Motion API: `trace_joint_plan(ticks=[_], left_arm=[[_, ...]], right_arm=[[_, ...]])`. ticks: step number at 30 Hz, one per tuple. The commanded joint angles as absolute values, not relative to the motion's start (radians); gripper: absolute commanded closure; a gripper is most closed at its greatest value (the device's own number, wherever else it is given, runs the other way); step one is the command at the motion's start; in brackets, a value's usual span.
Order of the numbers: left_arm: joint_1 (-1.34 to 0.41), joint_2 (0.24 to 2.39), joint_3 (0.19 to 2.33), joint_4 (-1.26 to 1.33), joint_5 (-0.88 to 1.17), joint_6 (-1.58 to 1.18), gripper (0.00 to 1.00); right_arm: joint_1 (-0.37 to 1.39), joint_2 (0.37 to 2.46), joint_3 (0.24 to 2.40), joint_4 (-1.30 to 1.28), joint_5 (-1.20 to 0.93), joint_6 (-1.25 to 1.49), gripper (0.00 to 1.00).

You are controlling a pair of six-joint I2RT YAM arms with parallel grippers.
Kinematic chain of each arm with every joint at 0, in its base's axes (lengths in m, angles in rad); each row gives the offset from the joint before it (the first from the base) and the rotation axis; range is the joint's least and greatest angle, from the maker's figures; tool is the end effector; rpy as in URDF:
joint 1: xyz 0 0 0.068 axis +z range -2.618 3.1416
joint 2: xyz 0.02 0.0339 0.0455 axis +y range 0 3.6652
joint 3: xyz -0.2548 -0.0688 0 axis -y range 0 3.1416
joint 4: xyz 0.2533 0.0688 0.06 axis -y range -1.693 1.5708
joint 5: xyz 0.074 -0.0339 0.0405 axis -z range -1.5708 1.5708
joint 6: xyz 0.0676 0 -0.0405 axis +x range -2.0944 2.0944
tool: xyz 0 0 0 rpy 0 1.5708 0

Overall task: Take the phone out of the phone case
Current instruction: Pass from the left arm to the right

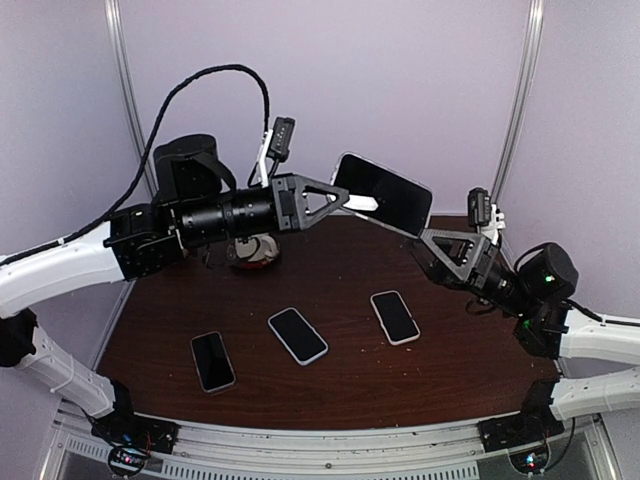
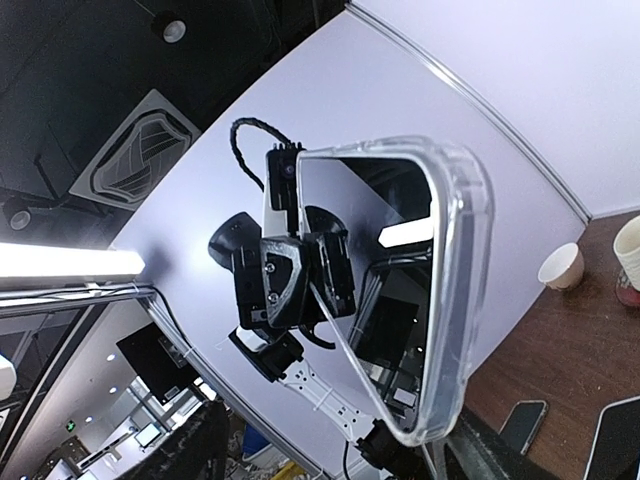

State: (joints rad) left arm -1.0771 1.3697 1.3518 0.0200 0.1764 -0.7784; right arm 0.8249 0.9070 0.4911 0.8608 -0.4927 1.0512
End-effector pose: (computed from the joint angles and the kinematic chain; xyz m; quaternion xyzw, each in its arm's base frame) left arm 0.1620 -0.3261 0.4189 0.1664 0.6865 -0.6016 0.3730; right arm 0.1391 0.1976 0.3242 -0.1465 0.5375 0.7383 0.3801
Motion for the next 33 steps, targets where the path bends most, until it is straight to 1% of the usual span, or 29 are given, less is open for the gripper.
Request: trace_joint_plan(ticks=[1,7,10,13,21,23,26,28,30,31,32,33], left_arm=[[-1.071,1.322,1.343,0.205,0.209,-0.825,1.0],[-1.071,1.308,1.319,0.244,0.218,-0.858,1.0],[-1.07,1.302,1.305,0.253,0.207,-0.868,1.0],[-1.071,1.306,1.305,0.265,0.212,-0.871,1.0],[-1.072,1.304,1.276,0.278,0.208,-0.883,1.0],[-1.071,1.299,1.262,0.282,0.205,-0.887,1.0],[-1.072,1.299,1.251,0.278,0.214,-0.886,1.0],[-1.072,1.298,1.253,0.263,0.231,-0.869,1.0],[-1.071,1.292,1.252,0.245,0.245,-0.841,1.0],[-1.072,1.288,1.253,0.232,0.257,-0.825,1.0],[-1.072,1.281,1.252,0.215,0.27,-0.808,0.97],[-1.071,1.27,1.251,0.192,0.277,-0.786,0.88]], right_arm=[[0.822,0.923,0.554,0.949,-0.466,1.037,0.3],[0.823,0.951,0.589,0.956,-0.454,1.011,0.32],[0.823,0.971,0.6,0.987,-0.475,1.014,0.4],[0.822,0.984,0.619,1.025,-0.503,1.026,0.51],[0.823,0.975,0.635,1.024,-0.503,1.012,0.74],[0.824,0.974,0.631,1.028,-0.504,1.014,0.8],[0.825,0.974,0.625,1.038,-0.507,1.02,0.85],[0.825,0.97,0.622,1.047,-0.51,1.019,0.91],[0.827,0.966,0.625,1.049,-0.519,1.018,1.0],[0.828,0.964,0.628,1.046,-0.533,1.012,1.0],[0.827,0.961,0.629,1.036,-0.542,1.005,1.0],[0.827,0.956,0.631,1.021,-0.549,0.995,1.0]])
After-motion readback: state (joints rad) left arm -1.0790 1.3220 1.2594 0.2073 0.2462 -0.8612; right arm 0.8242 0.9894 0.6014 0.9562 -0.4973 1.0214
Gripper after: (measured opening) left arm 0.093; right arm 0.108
